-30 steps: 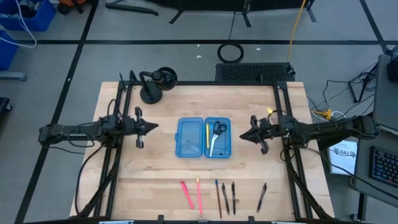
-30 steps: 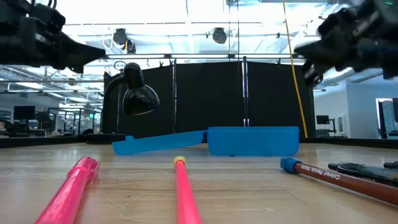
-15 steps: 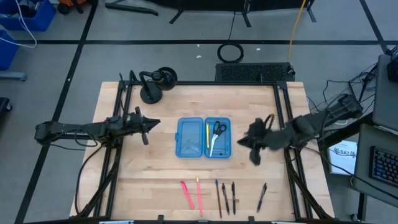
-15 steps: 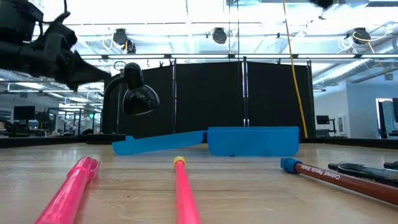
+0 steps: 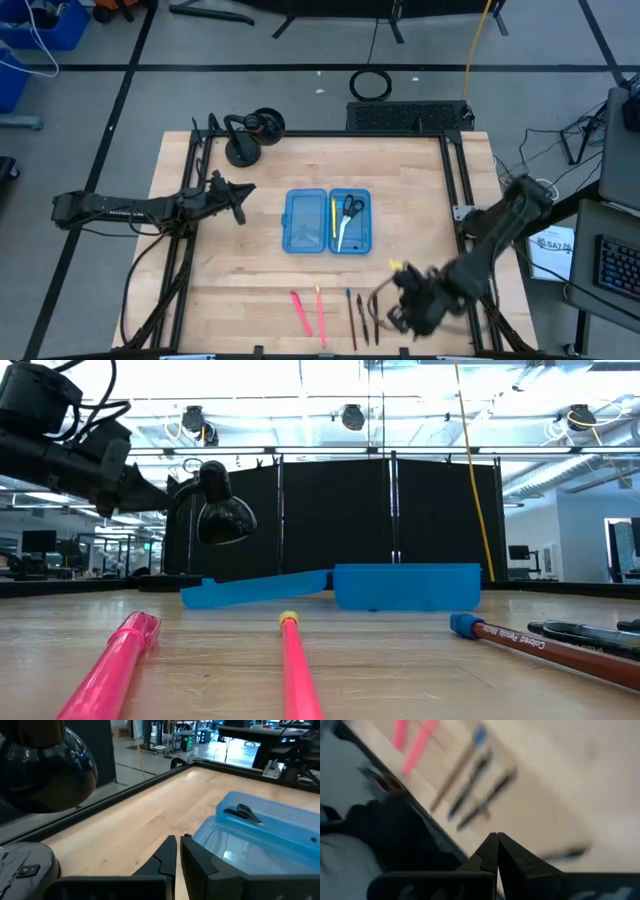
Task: Pick & place school supplies into a supply box
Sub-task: Put the right black pen into the blue supply box
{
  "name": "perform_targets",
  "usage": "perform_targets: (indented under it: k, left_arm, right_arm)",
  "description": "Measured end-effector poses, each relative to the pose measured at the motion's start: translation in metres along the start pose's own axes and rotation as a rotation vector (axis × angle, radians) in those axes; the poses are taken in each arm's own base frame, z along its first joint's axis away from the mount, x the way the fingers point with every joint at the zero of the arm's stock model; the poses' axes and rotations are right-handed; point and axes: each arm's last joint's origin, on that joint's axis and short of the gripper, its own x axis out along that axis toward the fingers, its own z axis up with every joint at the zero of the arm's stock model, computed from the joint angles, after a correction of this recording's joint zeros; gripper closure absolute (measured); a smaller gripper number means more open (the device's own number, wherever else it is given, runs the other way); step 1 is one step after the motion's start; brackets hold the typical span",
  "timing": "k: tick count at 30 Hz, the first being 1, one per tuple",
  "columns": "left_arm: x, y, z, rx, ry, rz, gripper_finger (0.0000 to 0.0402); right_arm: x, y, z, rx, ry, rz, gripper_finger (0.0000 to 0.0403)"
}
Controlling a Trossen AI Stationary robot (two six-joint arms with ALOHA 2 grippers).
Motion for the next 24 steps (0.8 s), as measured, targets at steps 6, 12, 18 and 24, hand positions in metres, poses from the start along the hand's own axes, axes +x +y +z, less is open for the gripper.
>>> perform_targets:
  k: [6, 12, 18, 24]
  left_arm:
    - [0.0, 0.0, 0.0, -0.029, -0.001, 0.0, 0.0376]
    - [0.0, 0.0, 0.0, -0.079, -0.001, 0.0, 0.0376]
    - [0.0, -0.001, 0.0, -0.117, 0.003, -0.019, 0.0376]
    - [0.0, -0.001, 0.0, -0.117, 0.003, -0.019, 0.0376]
  right_arm:
    - [0.044, 0.003, -0.054, 0.305, -0.004, -0.143, 0.0403]
    - [0.082, 0.005, -0.07, 0.338, 0.027, -0.247, 0.0403]
    - [0.088, 0.013, -0.067, 0.345, -0.053, -0.15, 0.0403]
    - [0.085, 0.015, -0.072, 0.363, -0.07, -0.102, 0.0403]
